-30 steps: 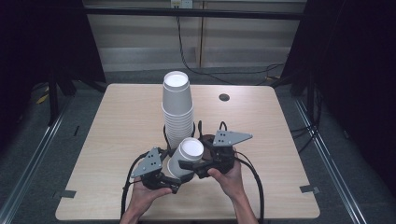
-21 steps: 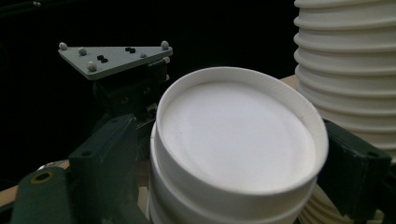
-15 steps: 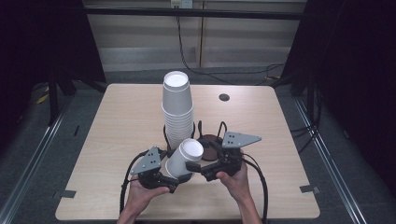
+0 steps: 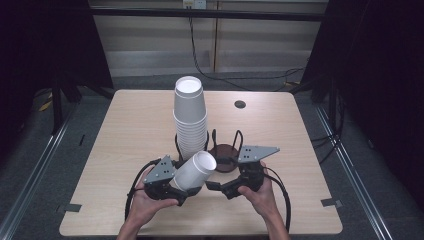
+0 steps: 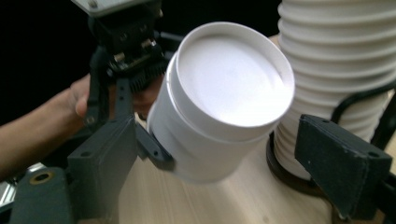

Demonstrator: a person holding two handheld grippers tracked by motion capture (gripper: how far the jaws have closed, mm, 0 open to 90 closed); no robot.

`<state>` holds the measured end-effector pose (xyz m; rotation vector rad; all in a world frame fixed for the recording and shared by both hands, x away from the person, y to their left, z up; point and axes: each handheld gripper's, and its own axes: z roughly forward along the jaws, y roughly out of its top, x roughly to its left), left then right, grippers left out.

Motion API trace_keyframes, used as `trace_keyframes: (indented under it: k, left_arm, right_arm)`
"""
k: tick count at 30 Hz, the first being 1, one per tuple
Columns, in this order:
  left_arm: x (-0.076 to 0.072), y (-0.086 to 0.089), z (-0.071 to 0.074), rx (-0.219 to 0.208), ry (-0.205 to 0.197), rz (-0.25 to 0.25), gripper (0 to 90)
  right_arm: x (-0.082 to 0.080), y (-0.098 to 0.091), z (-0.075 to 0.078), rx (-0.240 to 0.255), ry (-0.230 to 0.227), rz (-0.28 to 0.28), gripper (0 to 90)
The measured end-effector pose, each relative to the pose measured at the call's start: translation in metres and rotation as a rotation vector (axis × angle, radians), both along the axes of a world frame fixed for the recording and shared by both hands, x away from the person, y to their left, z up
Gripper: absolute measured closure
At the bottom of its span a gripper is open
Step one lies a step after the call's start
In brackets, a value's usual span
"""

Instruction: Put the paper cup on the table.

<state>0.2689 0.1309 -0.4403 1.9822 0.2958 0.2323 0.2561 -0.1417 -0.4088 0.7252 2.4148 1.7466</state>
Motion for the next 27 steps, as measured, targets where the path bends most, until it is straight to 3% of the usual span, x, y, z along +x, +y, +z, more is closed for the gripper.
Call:
trace_keyframes:
  k: [5, 9, 15, 19, 27]
  left_arm:
    - [0.003, 0.0, -0.001, 0.041, 0.007, -0.006, 14.3]
    - [0.003, -0.004, 0.002, 0.12, -0.01, -0.038, 14.2]
    - [0.004, -0.007, 0.002, 0.157, 0.014, -0.062, 14.3]
    - [0.005, -0.008, 0.002, 0.2, 0.011, -0.084, 14.4]
    - [0.006, -0.006, 0.003, 0.239, 0.01, -0.093, 14.6]
  right_arm:
    - [0.0, -0.003, -0.005, -0.058, 0.022, 0.023, 12.8]
    - [0.0, -0.003, -0.006, -0.105, 0.035, 0.039, 12.9]
    - [-0.001, -0.001, -0.009, -0.161, 0.056, 0.069, 13.0]
    - [0.001, 0.0, -0.011, -0.201, 0.068, 0.08, 13.0]
    - [0.0, 0.001, -0.012, -0.272, 0.072, 0.091, 13.1]
